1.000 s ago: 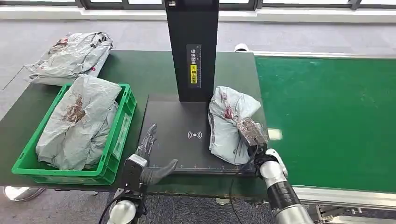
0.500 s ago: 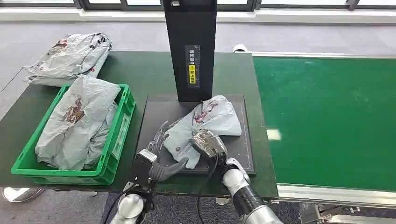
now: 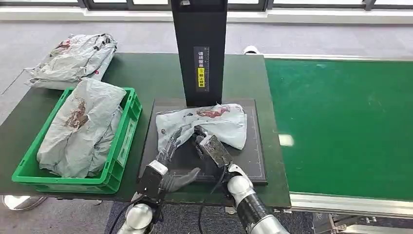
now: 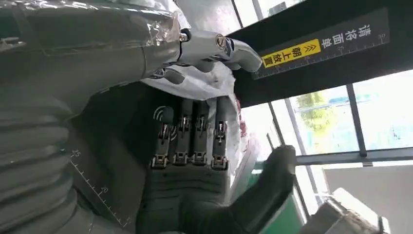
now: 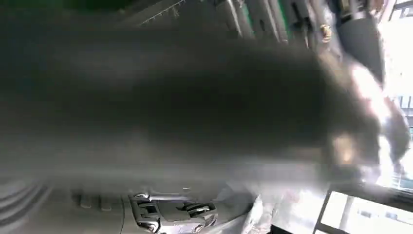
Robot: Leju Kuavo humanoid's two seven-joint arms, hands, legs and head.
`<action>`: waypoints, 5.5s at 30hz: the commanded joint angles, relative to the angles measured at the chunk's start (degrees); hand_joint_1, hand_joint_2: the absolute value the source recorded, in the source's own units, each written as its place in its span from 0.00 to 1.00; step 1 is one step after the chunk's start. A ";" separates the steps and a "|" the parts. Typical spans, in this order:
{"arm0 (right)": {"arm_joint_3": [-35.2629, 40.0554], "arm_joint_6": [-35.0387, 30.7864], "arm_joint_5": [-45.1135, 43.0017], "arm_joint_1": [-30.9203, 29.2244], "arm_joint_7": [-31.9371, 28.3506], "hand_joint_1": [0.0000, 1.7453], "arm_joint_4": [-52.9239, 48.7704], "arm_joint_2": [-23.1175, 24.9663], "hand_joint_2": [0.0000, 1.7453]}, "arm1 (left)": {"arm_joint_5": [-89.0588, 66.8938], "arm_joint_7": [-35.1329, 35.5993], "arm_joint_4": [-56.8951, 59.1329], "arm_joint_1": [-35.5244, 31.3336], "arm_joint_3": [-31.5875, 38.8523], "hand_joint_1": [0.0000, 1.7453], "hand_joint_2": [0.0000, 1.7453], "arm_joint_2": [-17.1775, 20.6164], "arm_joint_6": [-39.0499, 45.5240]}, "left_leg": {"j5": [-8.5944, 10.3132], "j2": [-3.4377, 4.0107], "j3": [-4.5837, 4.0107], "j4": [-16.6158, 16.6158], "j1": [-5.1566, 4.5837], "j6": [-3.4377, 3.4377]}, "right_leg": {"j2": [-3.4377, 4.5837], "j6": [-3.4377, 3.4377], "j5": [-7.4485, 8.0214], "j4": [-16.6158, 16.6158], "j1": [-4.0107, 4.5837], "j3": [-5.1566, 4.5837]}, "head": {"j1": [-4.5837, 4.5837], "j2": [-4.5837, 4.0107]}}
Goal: Moved the parcel from conveyor to table for the left to box.
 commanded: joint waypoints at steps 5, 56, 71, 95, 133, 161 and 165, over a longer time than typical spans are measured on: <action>3.46 2.53 -5.19 0.87 -1.35 0.00 -9.20 -4.41 0.00 | -0.14 -0.12 1.90 -1.00 -1.53 0.00 1.00 2.45 0.32 | 0.07 0.05 -0.03 -0.05 0.03 0.04 | -0.22 -0.03 0.05 -0.09 0.06 0.02 | 0.00 -0.02; -10.85 -3.16 -1.43 30.36 7.88 0.00 -60.94 -9.96 1.00 | -35.34 8.54 13.28 -13.57 -2.77 0.00 1.00 -0.95 11.52 | 0.12 -0.58 -0.21 -0.03 0.02 0.08 | -0.93 -0.02 -0.03 -0.15 0.06 0.06 | 0.00 0.00; -10.08 -0.39 -2.08 30.88 7.57 0.00 -60.92 -7.56 1.00 | -44.20 11.84 39.78 -30.92 -11.89 0.00 1.00 -2.78 11.46 | 0.01 -0.18 -0.08 0.06 -0.01 0.08 | -0.40 0.02 0.03 -0.09 0.02 0.04 | 0.00 -0.02; -9.64 -1.00 -2.42 31.06 7.39 0.00 -61.76 -8.00 1.00 | -42.81 12.46 50.27 -36.36 -12.98 1.00 1.00 -3.43 7.73 | -0.01 0.07 -0.13 0.06 0.00 0.10 | -0.22 0.02 0.08 -0.10 0.03 -0.04 | 0.00 0.00; -7.69 -1.54 -4.39 30.39 4.62 0.00 -58.09 -11.06 1.00 | -63.01 24.42 26.74 -31.48 -11.49 0.00 1.00 5.24 21.15 | -0.01 0.09 -0.16 0.05 0.00 0.08 | -0.11 0.05 0.09 -0.09 0.02 -0.06 | 0.00 0.00; -6.37 0.44 -3.72 28.49 3.98 0.00 -55.64 -10.15 1.00 | -57.17 18.61 50.69 -32.94 -14.89 1.00 1.00 4.14 6.89 | 0.08 0.20 0.05 -0.14 0.01 0.07 | -0.11 0.02 0.20 -0.27 0.05 0.20 | 0.00 -0.02; -6.42 0.45 -3.75 28.37 4.12 0.00 -55.91 -10.16 1.00 | -57.24 18.64 50.83 -33.26 -14.95 1.00 1.00 4.02 6.73 | 0.03 0.04 -0.01 0.02 0.01 0.07 | -0.14 0.04 0.11 -0.09 0.03 0.15 | 0.00 0.00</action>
